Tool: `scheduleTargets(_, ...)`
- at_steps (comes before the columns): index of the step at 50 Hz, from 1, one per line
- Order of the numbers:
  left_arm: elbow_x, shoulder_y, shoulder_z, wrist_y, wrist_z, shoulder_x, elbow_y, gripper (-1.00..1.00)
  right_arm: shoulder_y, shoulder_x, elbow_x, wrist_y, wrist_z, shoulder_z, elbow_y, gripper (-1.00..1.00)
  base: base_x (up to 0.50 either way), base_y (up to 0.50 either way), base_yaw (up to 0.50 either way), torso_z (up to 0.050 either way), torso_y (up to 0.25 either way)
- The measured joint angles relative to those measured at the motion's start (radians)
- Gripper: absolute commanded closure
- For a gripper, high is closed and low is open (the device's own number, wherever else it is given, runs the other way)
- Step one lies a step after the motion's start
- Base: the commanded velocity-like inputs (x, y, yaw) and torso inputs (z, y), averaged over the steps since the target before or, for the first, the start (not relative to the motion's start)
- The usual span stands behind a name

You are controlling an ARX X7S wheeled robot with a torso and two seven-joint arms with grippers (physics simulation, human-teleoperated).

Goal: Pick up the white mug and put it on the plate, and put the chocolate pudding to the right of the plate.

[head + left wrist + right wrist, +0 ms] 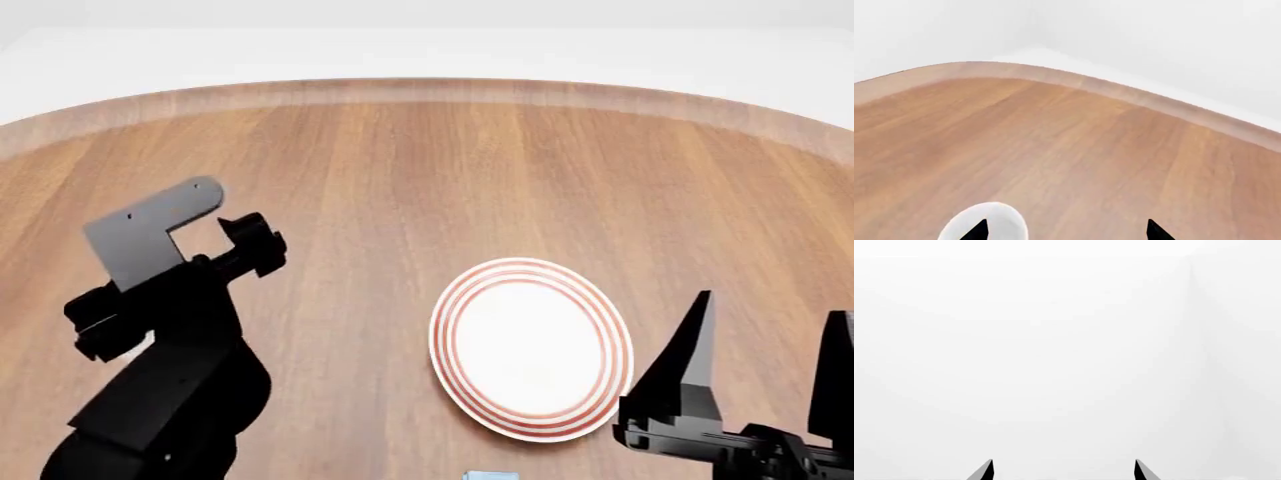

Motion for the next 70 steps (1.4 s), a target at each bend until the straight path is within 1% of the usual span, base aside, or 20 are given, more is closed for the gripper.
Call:
scheduleTargets(7, -0.031, 0.002, -0.008, 0.065, -0.089, 0.008, -0.068, -1.00, 0.001, 0.003, 0.003, -0.002, 0.001, -0.005, 0.006, -1.00, 0.00, 0.00, 0.00, 0.000, 0.000)
scheduleTargets(14, -0.059, 0.008, -0.007, 0.123, -0.153, 0.010, -0.127, -1.00, 0.001, 0.006, 0.007, -0.003, 0.001, -0.010, 0.010, -1.00, 0.00, 0.00, 0.00, 0.000, 0.000)
scheduleTargets(32, -0.087, 0.036, 0.007, 0.250, -0.264, 0.000, -0.221, -1.00, 0.001, 0.014, 0.011, -0.007, 0.004, -0.022, 0.021, -1.00, 0.00, 0.00, 0.00, 0.000, 0.000)
scheduleTargets(50, -0.119, 0.057, 0.014, 0.373, -0.285, -0.001, -0.356, -1.00, 0.004, 0.022, 0.014, -0.005, 0.008, -0.032, 0.024, -1.00, 0.00, 0.00, 0.00, 0.000, 0.000)
scheduleTargets(70, -0.199, 0.028, 0.033, 0.425, -0.272, -0.010, -0.477, -1.00, 0.005, 0.030, 0.016, -0.005, 0.014, -0.040, 0.024, -1.00, 0.00, 0.00, 0.00, 0.000, 0.000)
